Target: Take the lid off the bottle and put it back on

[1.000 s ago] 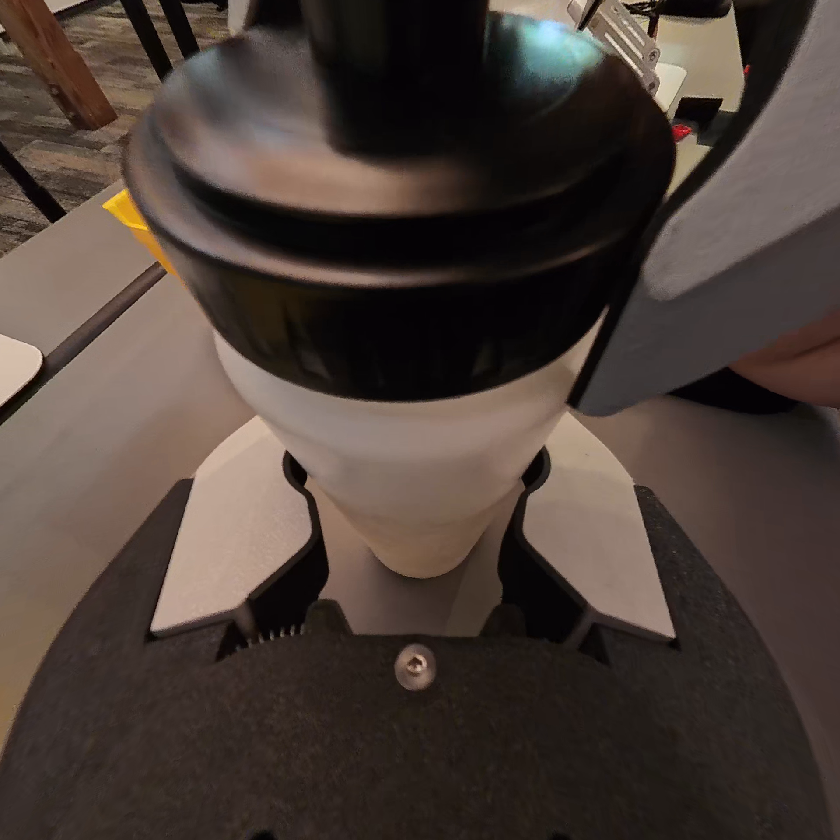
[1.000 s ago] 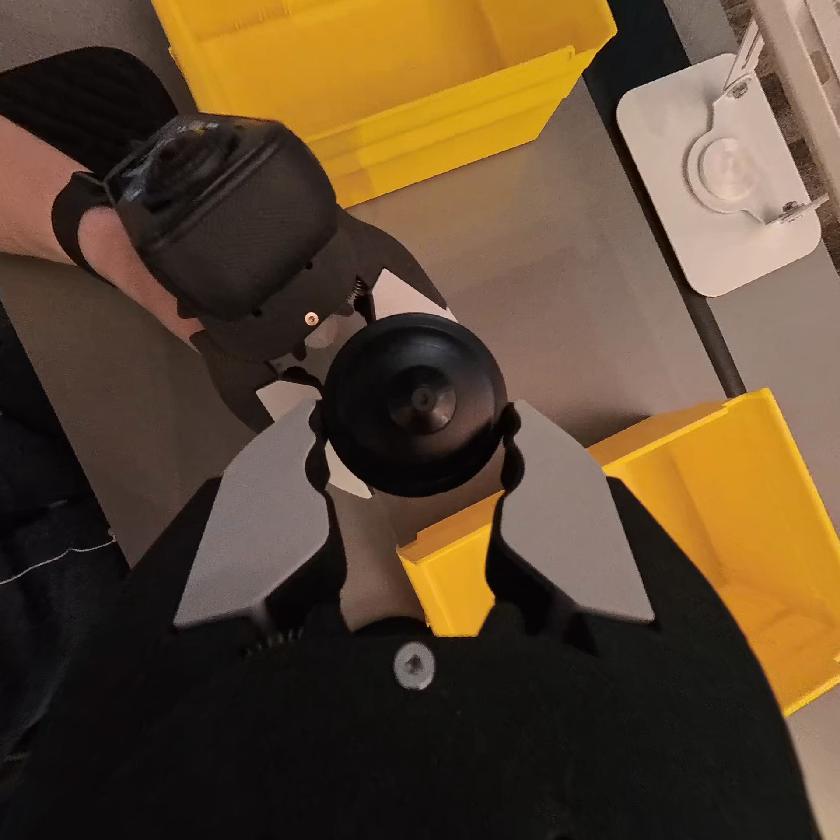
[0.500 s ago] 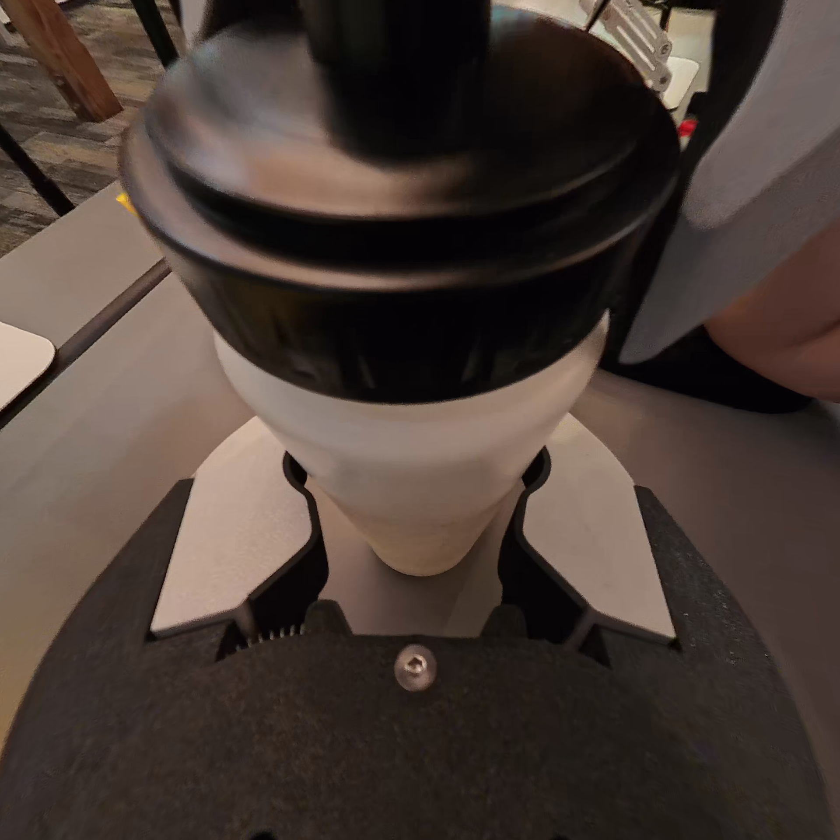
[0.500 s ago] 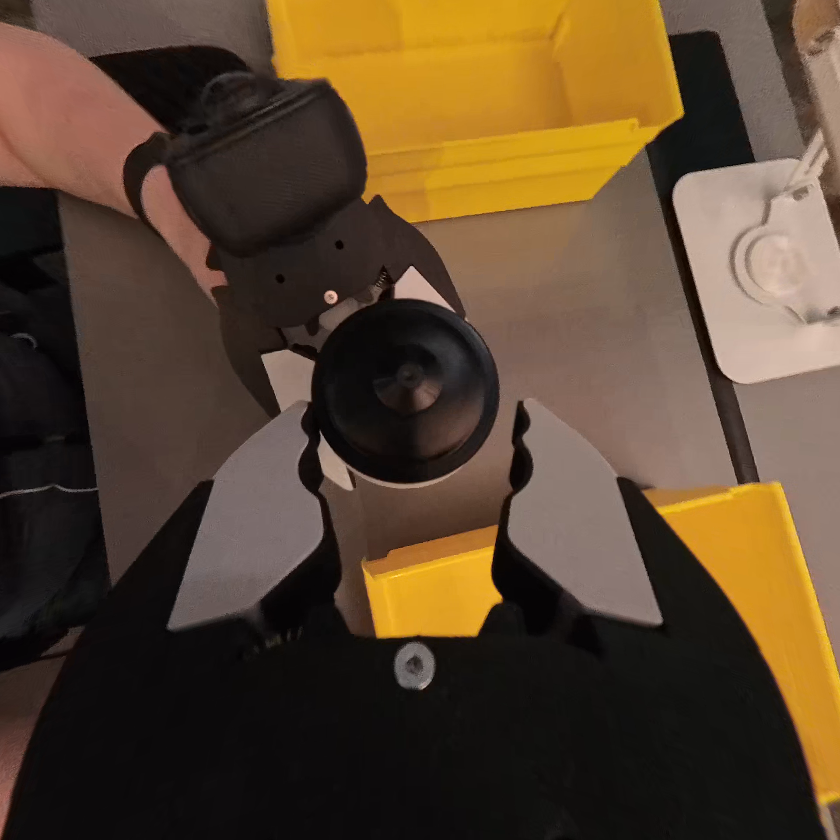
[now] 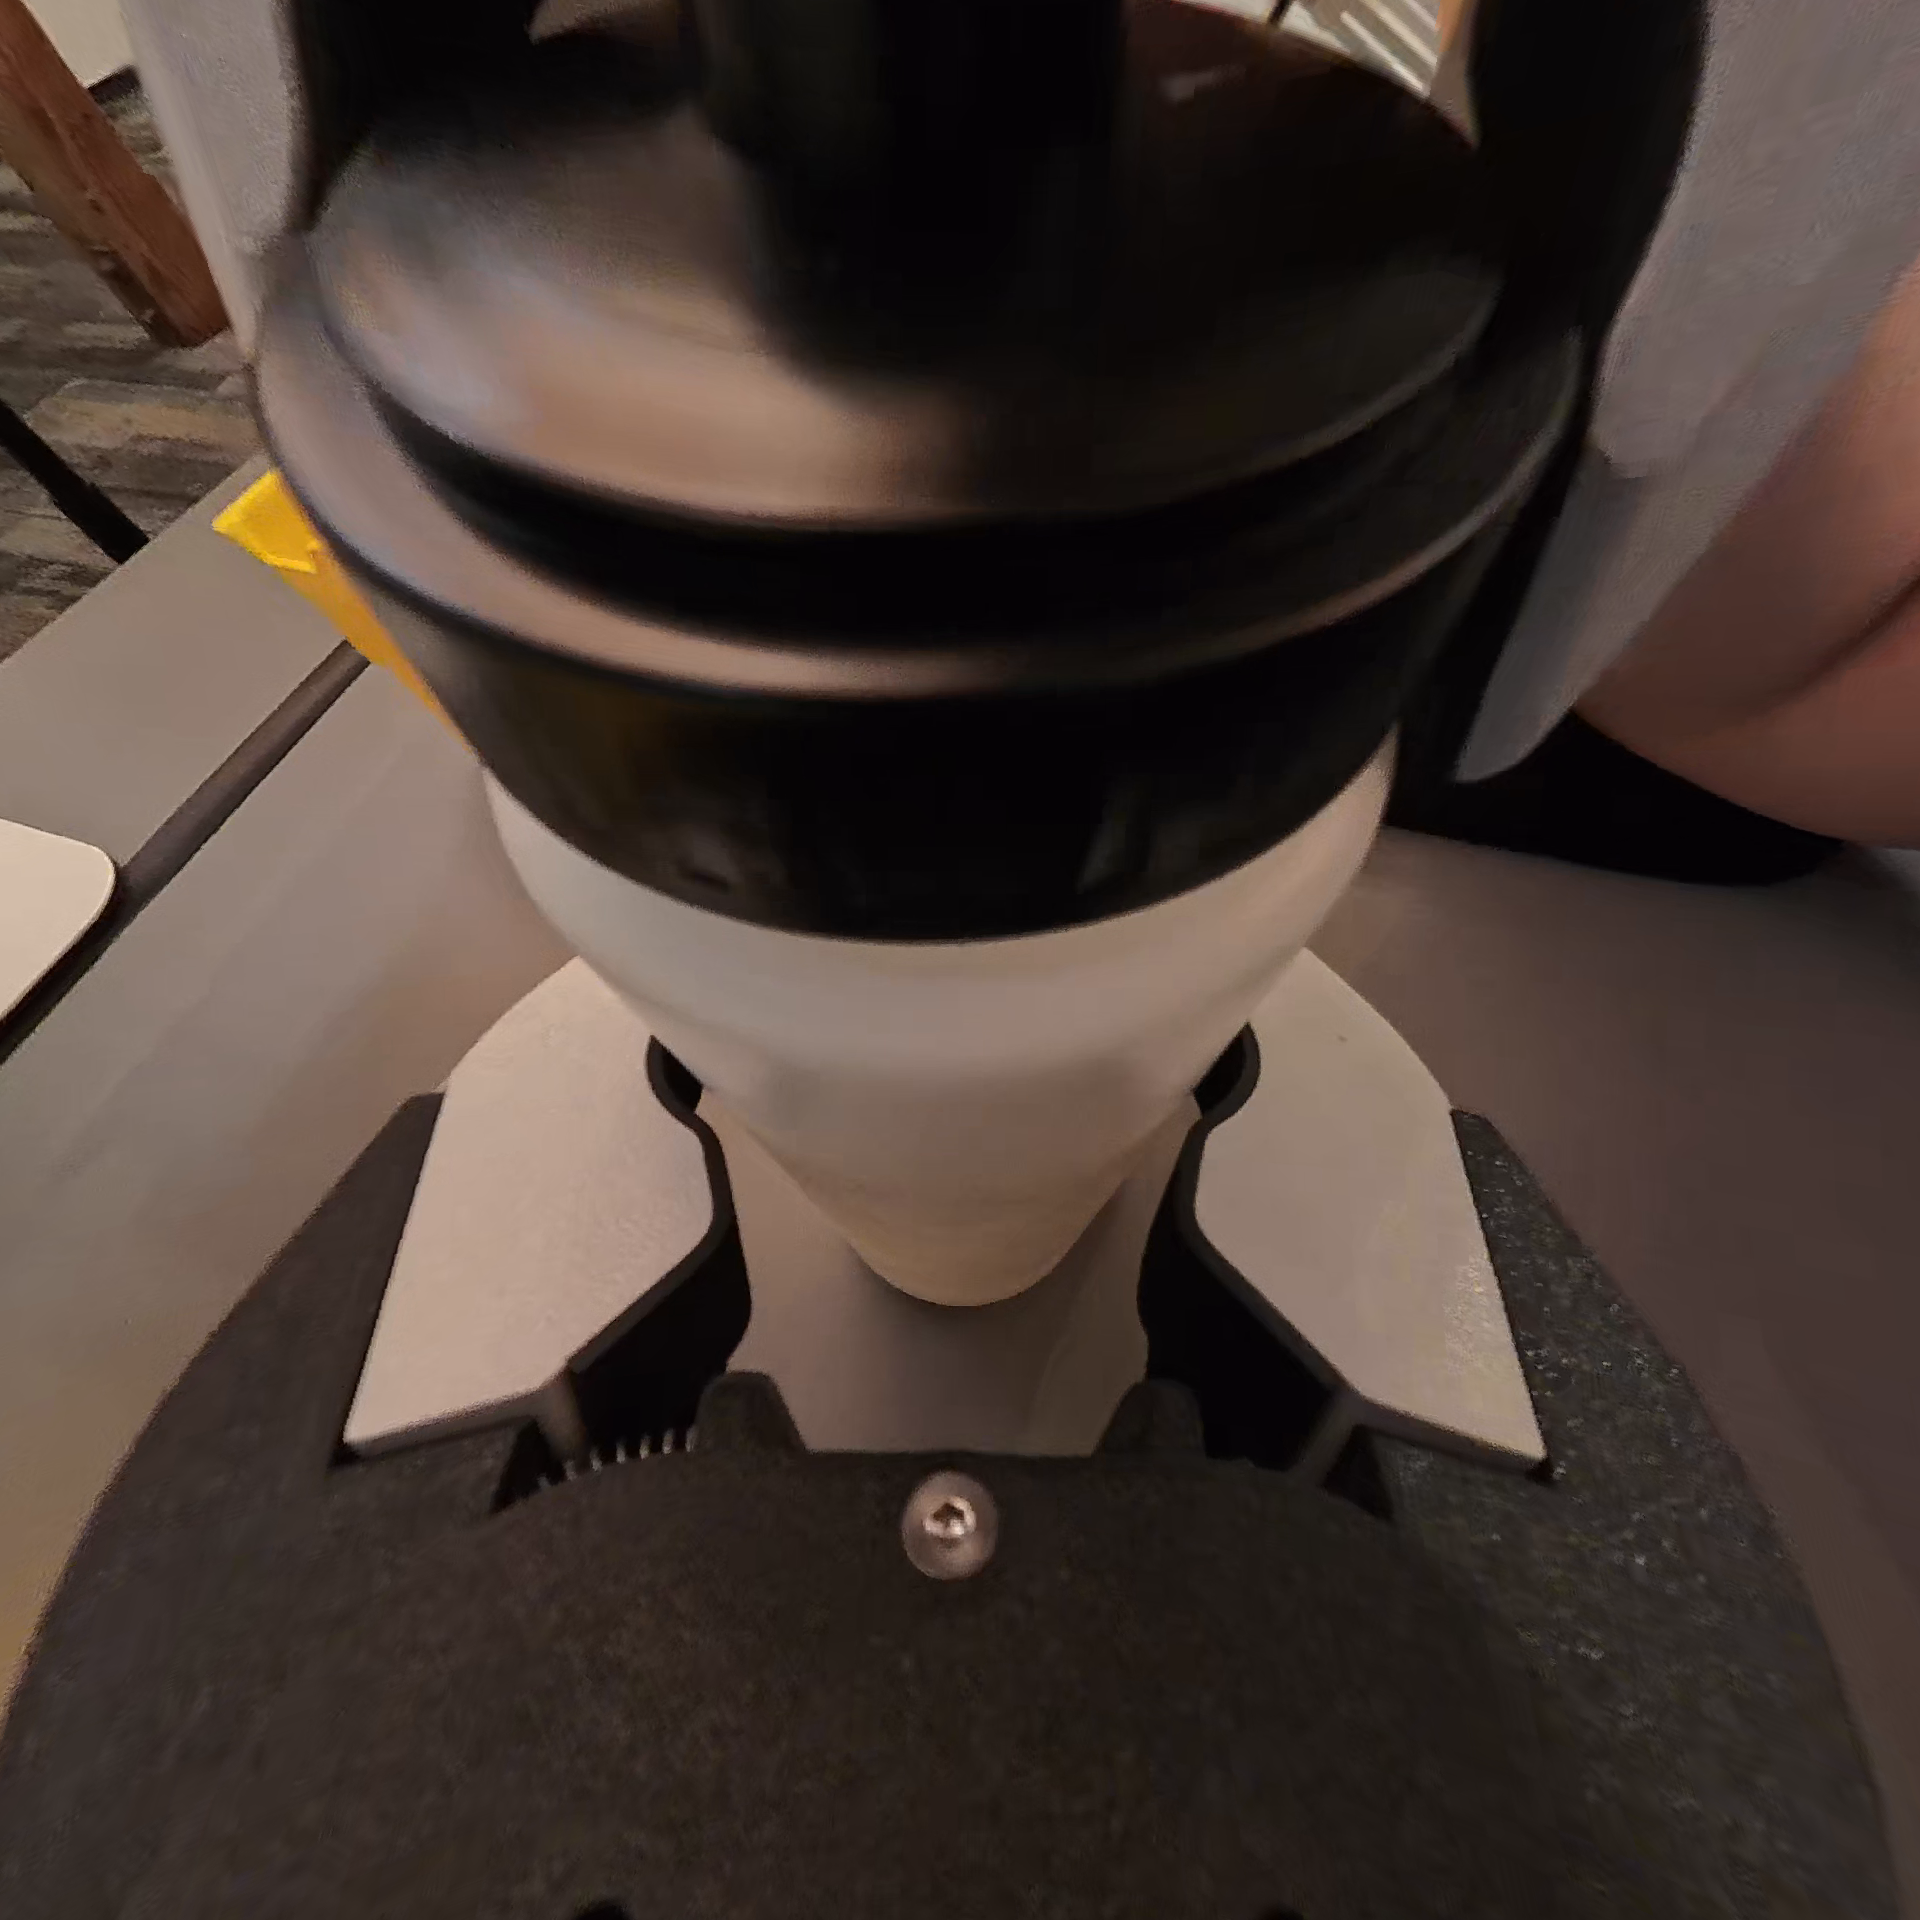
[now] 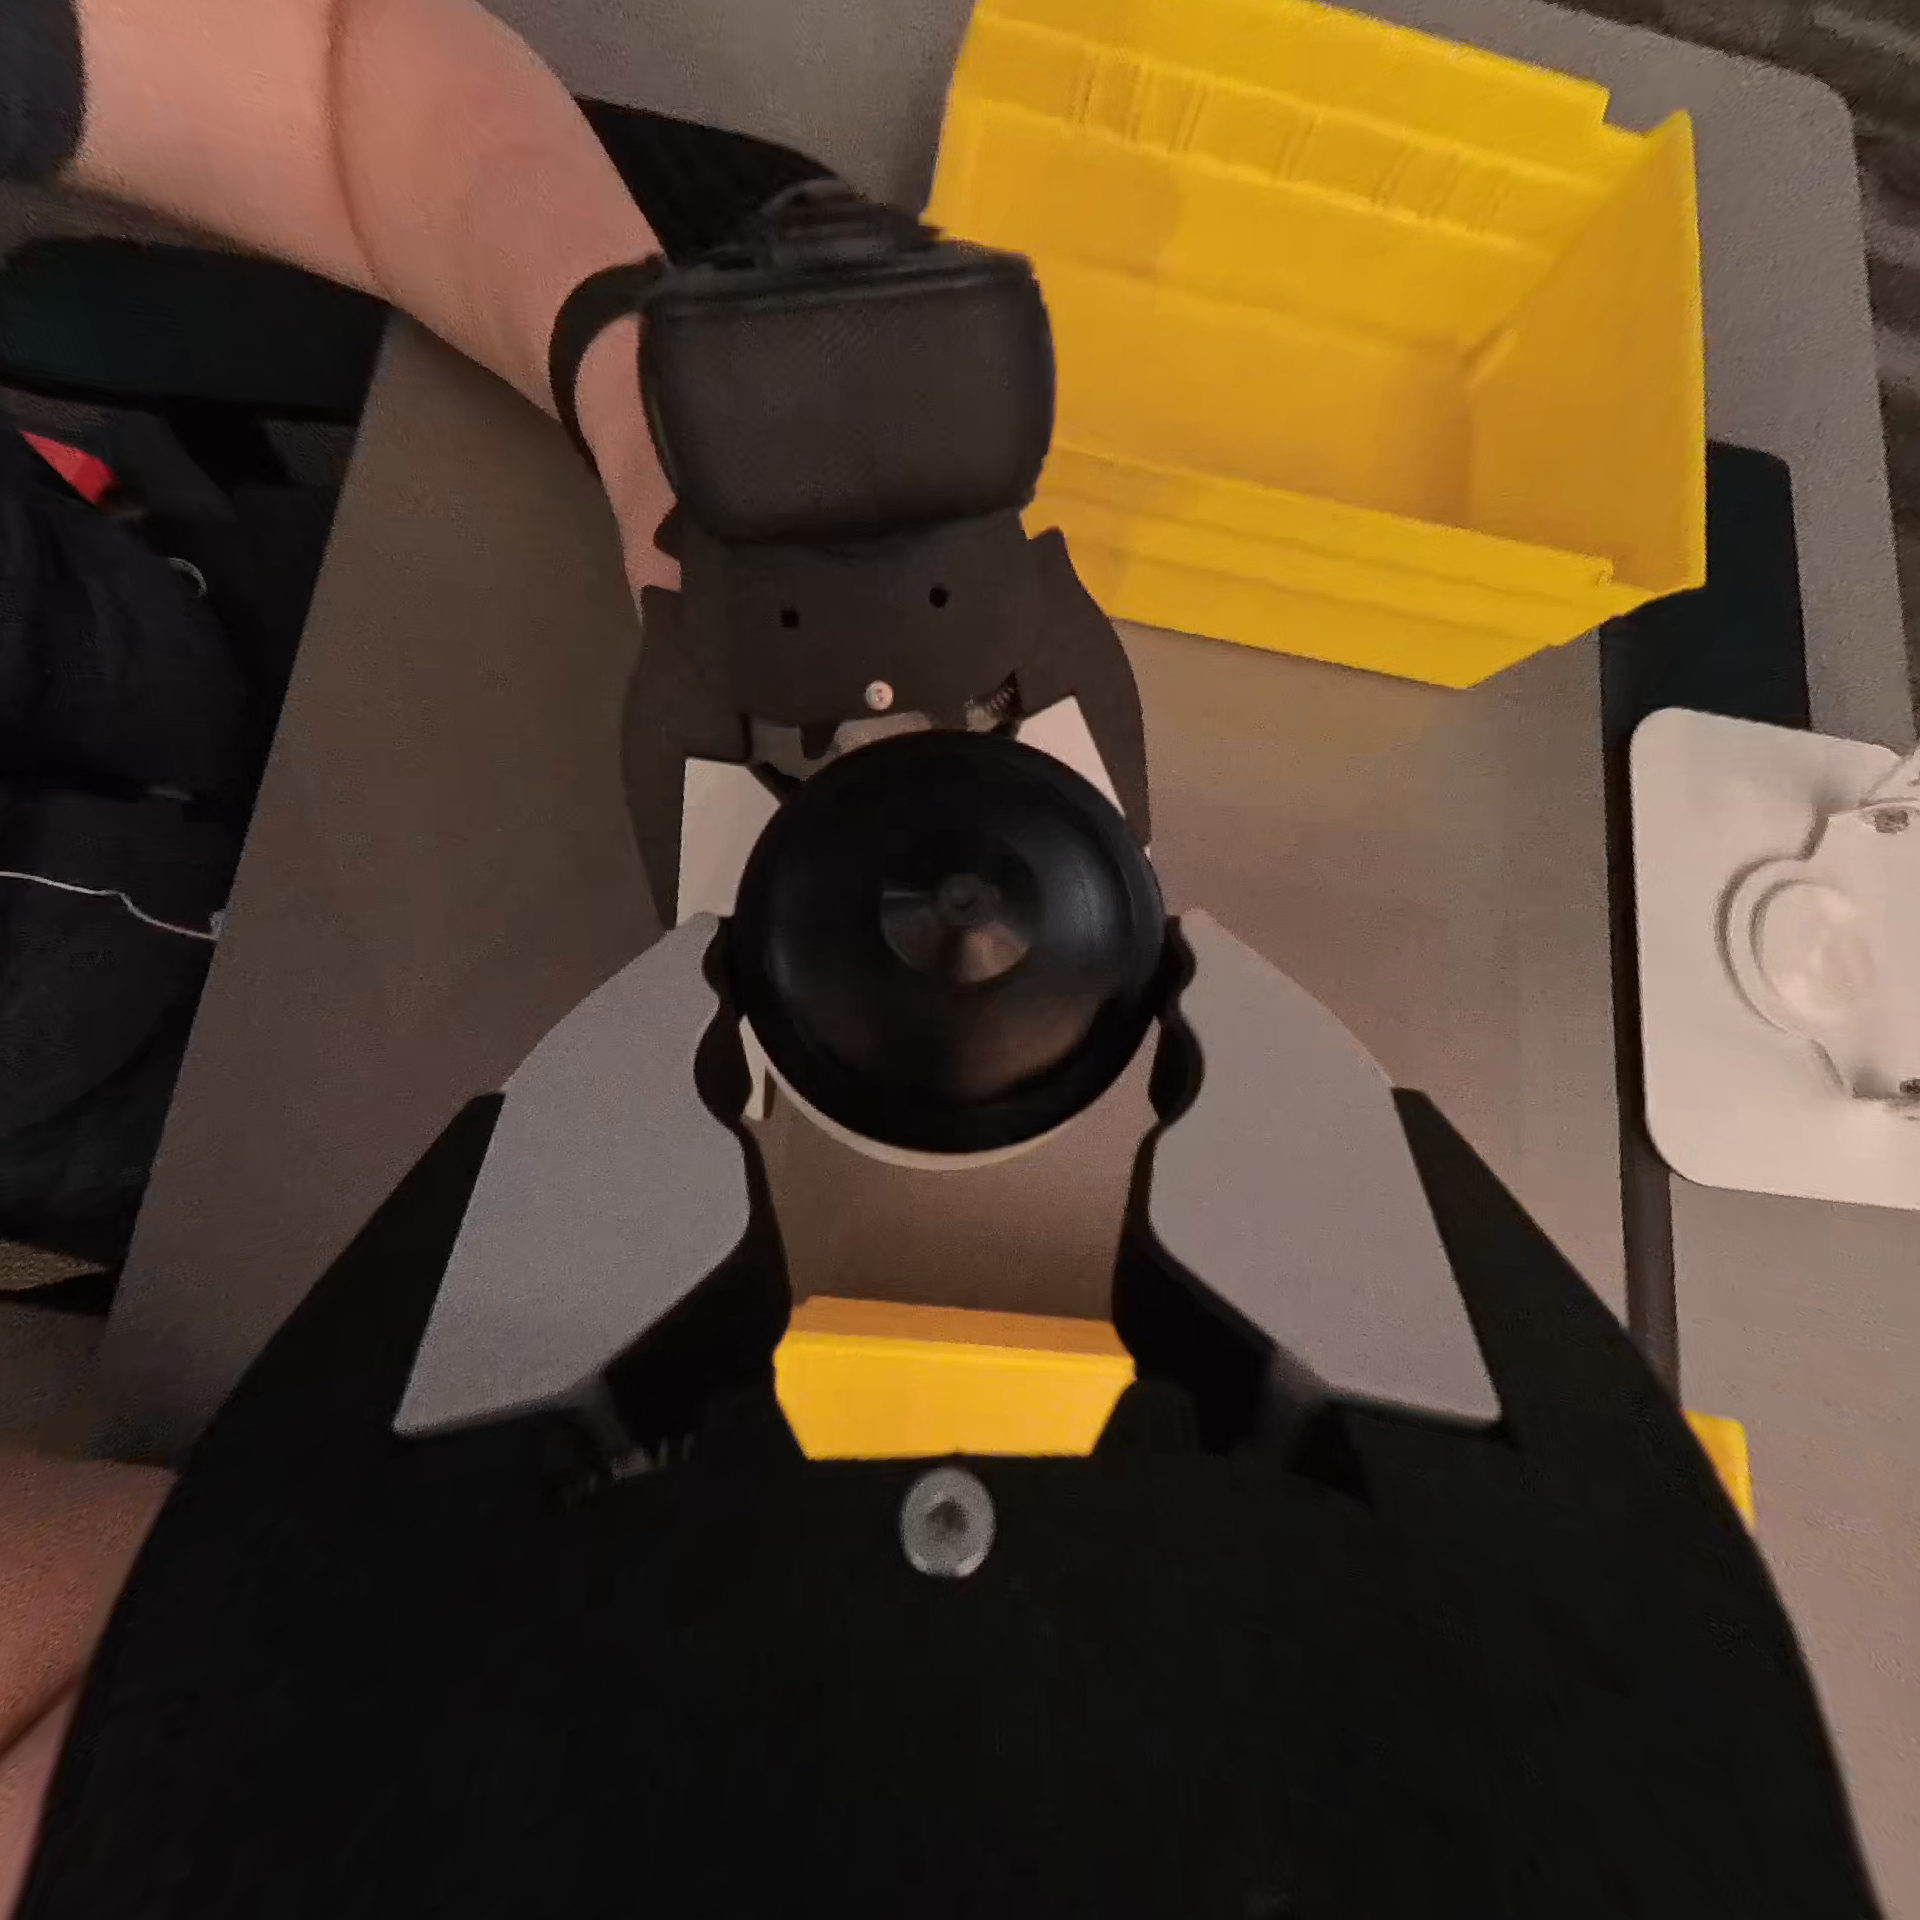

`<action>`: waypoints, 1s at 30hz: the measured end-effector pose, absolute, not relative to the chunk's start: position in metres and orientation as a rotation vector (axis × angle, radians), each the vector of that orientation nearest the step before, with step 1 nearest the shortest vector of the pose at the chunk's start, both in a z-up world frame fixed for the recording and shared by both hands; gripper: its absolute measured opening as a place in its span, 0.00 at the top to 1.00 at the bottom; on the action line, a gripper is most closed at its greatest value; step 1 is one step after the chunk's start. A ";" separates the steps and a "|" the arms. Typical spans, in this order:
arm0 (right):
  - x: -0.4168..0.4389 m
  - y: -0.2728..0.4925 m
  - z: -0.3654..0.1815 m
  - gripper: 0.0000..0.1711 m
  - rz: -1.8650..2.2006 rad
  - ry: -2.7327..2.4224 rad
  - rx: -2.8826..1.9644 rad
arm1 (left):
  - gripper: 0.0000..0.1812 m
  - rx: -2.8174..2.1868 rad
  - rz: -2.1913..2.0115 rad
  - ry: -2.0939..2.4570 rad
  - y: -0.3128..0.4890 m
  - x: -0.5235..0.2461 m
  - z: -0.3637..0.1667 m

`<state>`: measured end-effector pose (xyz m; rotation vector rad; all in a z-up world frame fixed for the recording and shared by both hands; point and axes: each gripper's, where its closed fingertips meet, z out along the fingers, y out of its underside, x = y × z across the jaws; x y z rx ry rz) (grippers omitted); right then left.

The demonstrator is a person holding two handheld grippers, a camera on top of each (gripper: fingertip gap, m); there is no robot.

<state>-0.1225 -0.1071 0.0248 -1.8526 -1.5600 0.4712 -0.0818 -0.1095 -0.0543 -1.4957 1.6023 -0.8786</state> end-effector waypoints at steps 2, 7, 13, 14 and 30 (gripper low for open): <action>-0.122 -0.103 0.024 0.55 0.536 -1.513 -1.895 | 0.47 -1.527 -0.890 1.581 -0.107 -0.082 -0.055; -0.119 -0.095 0.015 0.49 0.440 -1.227 -2.216 | 0.47 -1.571 -0.888 1.536 -0.098 -0.084 -0.055; -0.119 -0.089 0.016 0.54 0.217 -1.073 -2.296 | 0.47 -1.579 -0.878 1.528 -0.097 -0.085 -0.055; -0.119 -0.089 0.016 0.54 0.223 -1.087 -2.290 | 0.47 -1.578 -0.877 1.531 -0.097 -0.085 -0.055; -0.122 -0.097 0.021 0.50 0.407 -1.336 -2.119 | 0.47 -1.553 -0.902 1.565 -0.103 -0.083 -0.056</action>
